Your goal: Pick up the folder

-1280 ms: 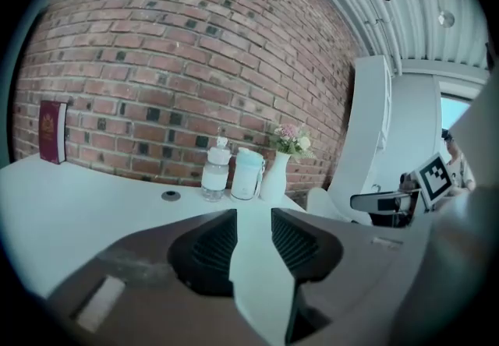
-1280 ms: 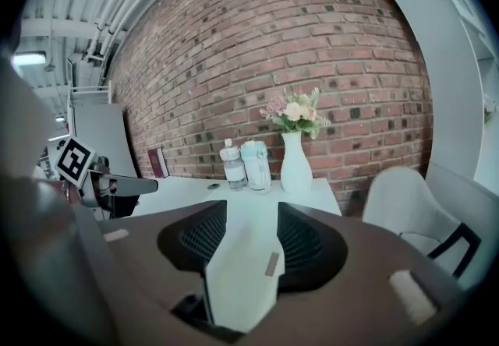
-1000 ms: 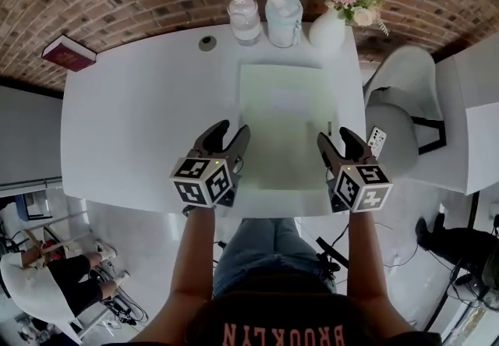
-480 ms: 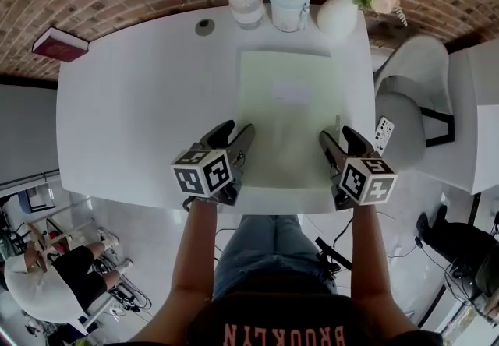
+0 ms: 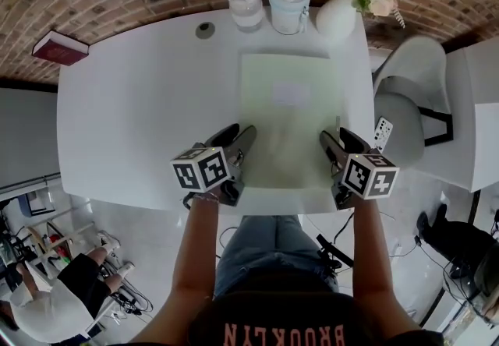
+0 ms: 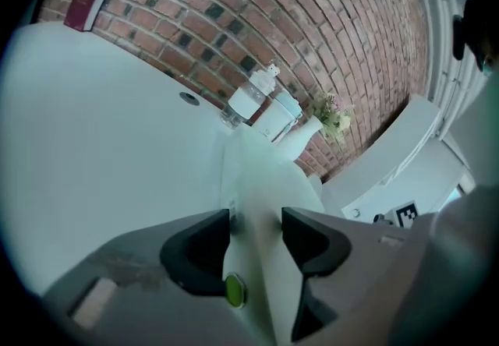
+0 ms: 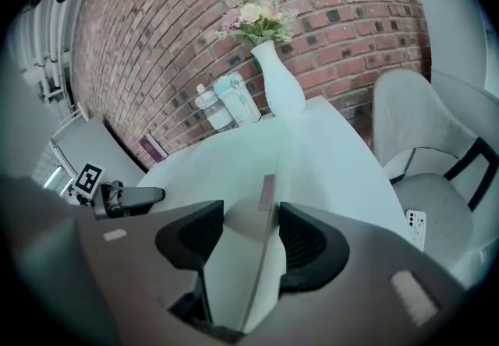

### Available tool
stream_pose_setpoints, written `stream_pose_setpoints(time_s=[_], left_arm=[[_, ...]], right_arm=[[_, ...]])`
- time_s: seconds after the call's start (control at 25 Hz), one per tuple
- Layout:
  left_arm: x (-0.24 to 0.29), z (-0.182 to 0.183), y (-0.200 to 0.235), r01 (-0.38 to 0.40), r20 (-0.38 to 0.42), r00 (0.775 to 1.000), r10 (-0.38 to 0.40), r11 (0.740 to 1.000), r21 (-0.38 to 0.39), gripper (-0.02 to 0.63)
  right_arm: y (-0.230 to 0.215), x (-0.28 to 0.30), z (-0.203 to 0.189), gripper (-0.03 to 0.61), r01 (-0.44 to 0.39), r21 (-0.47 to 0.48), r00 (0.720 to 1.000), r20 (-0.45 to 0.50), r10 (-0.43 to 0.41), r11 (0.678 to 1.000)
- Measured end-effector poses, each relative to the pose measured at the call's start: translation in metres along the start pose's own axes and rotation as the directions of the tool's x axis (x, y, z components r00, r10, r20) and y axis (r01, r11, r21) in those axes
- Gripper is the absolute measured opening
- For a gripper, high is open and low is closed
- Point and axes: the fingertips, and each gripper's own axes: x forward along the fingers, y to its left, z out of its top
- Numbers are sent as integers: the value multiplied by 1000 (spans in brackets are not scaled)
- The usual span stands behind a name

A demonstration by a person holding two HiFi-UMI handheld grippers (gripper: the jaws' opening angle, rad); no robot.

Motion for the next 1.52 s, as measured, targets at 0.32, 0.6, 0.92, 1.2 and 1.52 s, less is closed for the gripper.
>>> stream_pose_setpoints(time_s=[0.32, 0.6, 0.92, 1.2, 1.52], left_arm=[[-12, 12, -10, -6, 22, 1000, 6, 1000, 12, 215], [-26, 19, -22, -3, 41, 999, 1, 999, 49, 215], [-47, 33, -37, 7, 85, 996, -16, 994, 108, 213], [-72, 54, -59, 6, 143, 989, -38, 976, 217, 212], [-91, 84, -82, 9, 242, 967, -80, 959, 282, 212]], right_arm=[[11, -12, 4, 216, 30, 42, 999, 18, -30, 999], [23, -25, 11, 215, 33, 21, 998, 49, -34, 999], [43, -42, 26, 212, 30, -30, 994, 111, -27, 999], [67, -62, 48, 212, 17, -109, 982, 189, 4, 994], [90, -83, 85, 210, 27, -214, 959, 282, 35, 977]])
